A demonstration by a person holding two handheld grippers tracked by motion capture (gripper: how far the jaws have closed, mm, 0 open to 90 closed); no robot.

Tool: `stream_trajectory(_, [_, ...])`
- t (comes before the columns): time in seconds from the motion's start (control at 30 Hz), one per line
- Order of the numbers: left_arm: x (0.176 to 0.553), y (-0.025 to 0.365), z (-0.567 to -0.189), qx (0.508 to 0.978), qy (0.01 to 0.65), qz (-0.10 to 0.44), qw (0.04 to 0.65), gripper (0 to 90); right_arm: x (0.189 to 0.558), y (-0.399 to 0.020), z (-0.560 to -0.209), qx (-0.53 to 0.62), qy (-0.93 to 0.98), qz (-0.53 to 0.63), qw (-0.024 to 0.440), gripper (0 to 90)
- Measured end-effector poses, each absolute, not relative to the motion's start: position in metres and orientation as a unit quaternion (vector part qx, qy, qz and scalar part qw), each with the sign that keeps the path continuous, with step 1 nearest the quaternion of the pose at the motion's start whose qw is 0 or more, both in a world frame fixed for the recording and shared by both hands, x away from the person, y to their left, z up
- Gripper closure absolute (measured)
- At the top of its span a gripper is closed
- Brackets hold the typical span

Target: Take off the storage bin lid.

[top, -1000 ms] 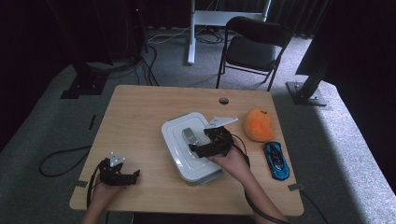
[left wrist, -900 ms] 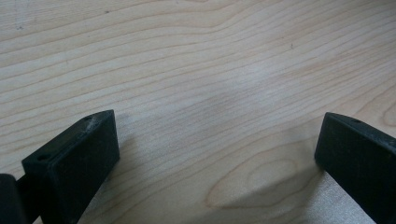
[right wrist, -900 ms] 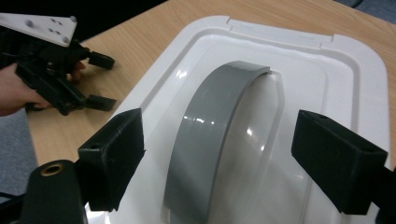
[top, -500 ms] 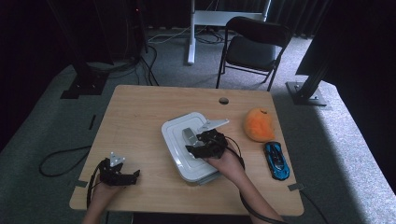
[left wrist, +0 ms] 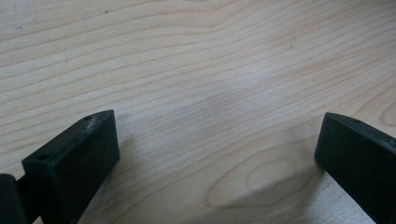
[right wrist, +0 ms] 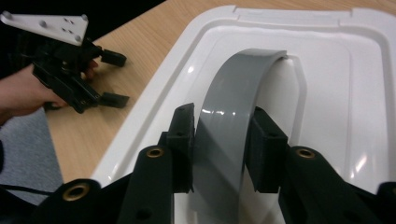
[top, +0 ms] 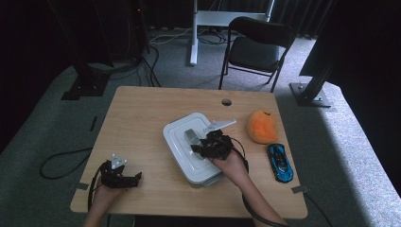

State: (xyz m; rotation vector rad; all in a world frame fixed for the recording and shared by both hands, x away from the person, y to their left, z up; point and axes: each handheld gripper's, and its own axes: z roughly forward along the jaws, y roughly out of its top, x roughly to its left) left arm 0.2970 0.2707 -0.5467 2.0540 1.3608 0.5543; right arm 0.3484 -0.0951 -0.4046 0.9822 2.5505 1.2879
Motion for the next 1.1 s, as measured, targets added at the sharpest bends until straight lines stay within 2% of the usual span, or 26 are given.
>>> stream_trajectory(0.4, [0.297, 0.271, -0.547, 0.775, 0.513, 0.209, 0.303, 0.2, 0.347, -0.103, -0.390, 0.316, 0.829, 0.459, 0.040, 69.7])
stream_trajectory(1.1, [0.297, 0.271, -0.547, 0.775, 0.513, 0.210, 0.303, 0.2, 0.375, -0.131, -0.362, 0.354, 0.795, 0.486, 0.078, 69.8])
